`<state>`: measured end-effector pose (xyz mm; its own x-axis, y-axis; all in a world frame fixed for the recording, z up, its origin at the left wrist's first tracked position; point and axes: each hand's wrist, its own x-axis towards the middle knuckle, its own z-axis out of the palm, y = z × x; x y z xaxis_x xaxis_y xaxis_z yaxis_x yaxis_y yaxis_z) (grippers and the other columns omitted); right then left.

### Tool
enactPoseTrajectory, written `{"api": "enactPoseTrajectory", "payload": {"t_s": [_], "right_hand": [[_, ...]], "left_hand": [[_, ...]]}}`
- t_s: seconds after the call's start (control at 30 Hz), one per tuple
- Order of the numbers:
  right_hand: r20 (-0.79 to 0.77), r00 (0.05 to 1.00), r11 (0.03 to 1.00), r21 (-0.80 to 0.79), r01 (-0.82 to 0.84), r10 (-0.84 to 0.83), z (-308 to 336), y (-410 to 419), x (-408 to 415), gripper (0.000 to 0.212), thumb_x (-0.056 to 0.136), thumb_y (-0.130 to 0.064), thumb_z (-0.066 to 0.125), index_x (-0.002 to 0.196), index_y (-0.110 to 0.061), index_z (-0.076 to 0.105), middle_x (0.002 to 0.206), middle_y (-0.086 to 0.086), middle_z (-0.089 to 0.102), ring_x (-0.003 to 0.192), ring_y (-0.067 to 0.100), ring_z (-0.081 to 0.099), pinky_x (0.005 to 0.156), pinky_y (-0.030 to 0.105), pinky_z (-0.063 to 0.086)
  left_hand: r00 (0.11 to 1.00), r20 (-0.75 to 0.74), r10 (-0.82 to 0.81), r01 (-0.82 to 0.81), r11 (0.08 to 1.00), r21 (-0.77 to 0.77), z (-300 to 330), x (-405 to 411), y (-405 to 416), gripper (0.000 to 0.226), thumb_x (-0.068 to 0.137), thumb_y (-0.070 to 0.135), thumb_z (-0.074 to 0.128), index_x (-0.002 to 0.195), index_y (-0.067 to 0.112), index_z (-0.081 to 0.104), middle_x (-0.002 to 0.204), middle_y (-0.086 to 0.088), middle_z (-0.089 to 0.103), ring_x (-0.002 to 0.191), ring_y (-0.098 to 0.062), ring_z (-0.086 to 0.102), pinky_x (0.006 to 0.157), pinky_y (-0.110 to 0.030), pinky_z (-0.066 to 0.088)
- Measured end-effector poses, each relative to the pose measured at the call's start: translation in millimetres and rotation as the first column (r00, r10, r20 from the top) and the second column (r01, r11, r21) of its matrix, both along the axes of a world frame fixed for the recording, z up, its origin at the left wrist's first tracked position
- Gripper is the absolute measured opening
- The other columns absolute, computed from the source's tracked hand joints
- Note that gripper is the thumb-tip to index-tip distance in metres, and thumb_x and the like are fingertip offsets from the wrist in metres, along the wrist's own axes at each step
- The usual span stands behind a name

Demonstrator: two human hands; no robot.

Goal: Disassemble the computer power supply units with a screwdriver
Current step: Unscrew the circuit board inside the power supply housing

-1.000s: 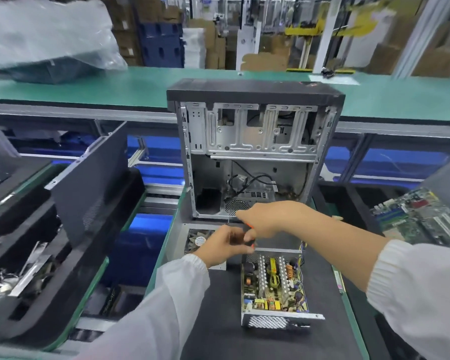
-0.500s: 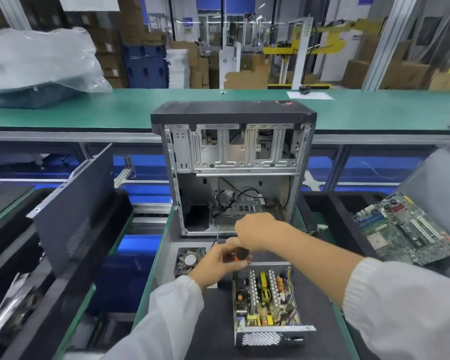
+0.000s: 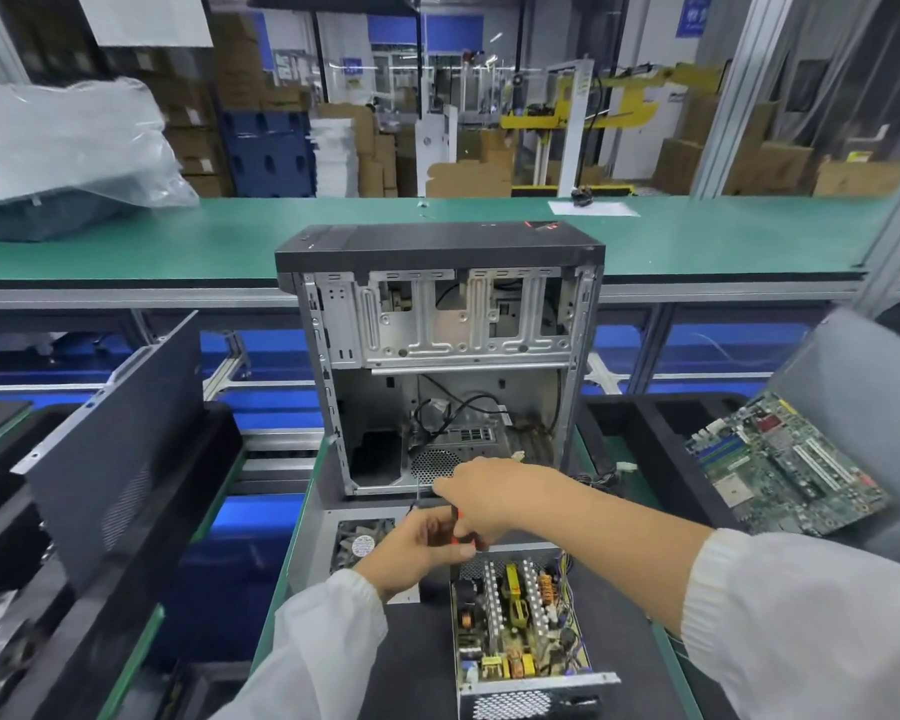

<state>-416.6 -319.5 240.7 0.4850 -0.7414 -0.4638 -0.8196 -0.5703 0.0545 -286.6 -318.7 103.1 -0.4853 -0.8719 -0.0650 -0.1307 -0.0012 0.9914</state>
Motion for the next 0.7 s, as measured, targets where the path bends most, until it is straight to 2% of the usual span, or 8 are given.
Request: {"api": "enactPoseTrajectory", "payload": {"t_s": [0.1,0.17,0.23,0.33,0.47,0.57,0.7], "right_hand": [[-0.003,0.999,0.999,-0.018,0.049,-0.049,4.2,-1.1,-2.5,0.038,0.094,-0.035,0.056,0.122,-0.01,0.049,0.112,0.011,0.057,0.099,0.03,0.058,0.074,0.04,0.046],[-0.016,0.995,0.99,-0.103,0.101,-0.103,4.6,-3.2,-1.7,0.044,0.095,-0.045,0.05,0.117,-0.007,0.056,0.112,0.011,0.06,0.097,0.03,0.061,0.068,0.037,0.044],[-0.021,0.992,0.98,-0.16,0.12,-0.125,0.6,-3.5,1.3,0.034,0.098,-0.036,0.049,0.112,-0.007,0.061,0.111,0.01,0.062,0.093,0.029,0.061,0.069,0.036,0.043],[-0.031,0.992,0.985,-0.124,0.116,-0.12,-3.6,-1.8,4.1,0.024,0.098,-0.026,0.049,0.108,-0.007,0.06,0.102,0.01,0.064,0.08,0.025,0.055,0.07,0.037,0.043],[-0.036,0.995,0.996,-0.032,0.088,-0.089,-3.8,-3.3,4.7,0.03,0.094,-0.019,0.055,0.12,-0.005,0.048,0.109,0.014,0.064,0.097,0.031,0.06,0.084,0.045,0.047],[-0.059,0.997,0.999,-0.03,0.038,-0.04,-4.7,-4.5,3.8,0.047,0.086,-0.006,0.066,0.126,-0.008,0.04,0.113,0.015,0.058,0.101,0.034,0.058,0.076,0.043,0.046],[-0.035,0.998,0.997,-0.061,-0.05,0.048,-2.9,-2.5,-0.5,0.035,0.093,-0.009,0.057,0.125,-0.012,0.041,0.112,0.014,0.05,0.101,0.033,0.056,0.072,0.043,0.044]], "left_hand": [[1.0,-0.002,0.022,-0.022,1.0,0.004,3.5,-1.8,2.4,0.016,0.089,-0.004,0.064,0.104,0.0,0.065,0.103,-0.011,0.072,0.104,-0.022,0.067,0.095,-0.028,0.049],[0.999,-0.013,0.045,-0.045,0.999,-0.012,4.3,-2.8,3.9,0.024,0.088,-0.007,0.063,0.107,0.008,0.065,0.099,-0.01,0.071,0.101,-0.021,0.067,0.093,-0.027,0.05],[0.999,-0.021,0.04,-0.04,0.999,-0.014,4.6,-2.7,4.7,0.027,0.088,-0.008,0.063,0.108,0.009,0.063,0.098,-0.008,0.07,0.1,-0.02,0.067,0.093,-0.027,0.049],[1.0,0.004,-0.001,0.001,1.0,-0.015,5.7,-0.8,2.4,0.021,0.088,-0.002,0.067,0.106,0.01,0.067,0.103,-0.01,0.072,0.105,-0.021,0.066,0.097,-0.027,0.048],[0.999,-0.035,-0.015,0.016,1.0,0.012,5.8,4.3,0.3,0.027,0.088,-0.002,0.066,0.115,-0.003,0.064,0.116,-0.022,0.067,0.114,-0.028,0.062,0.104,-0.031,0.046],[0.999,-0.037,-0.023,0.023,1.0,-0.002,3.3,5.8,0.1,0.028,0.09,-0.003,0.064,0.116,-0.009,0.059,0.115,-0.024,0.066,0.113,-0.029,0.063,0.104,-0.033,0.046],[0.999,-0.033,0.023,-0.023,1.0,-0.001,2.5,4.3,2.3,0.027,0.091,-0.004,0.062,0.117,-0.009,0.058,0.112,-0.021,0.068,0.107,-0.023,0.066,0.096,-0.027,0.049]]}}
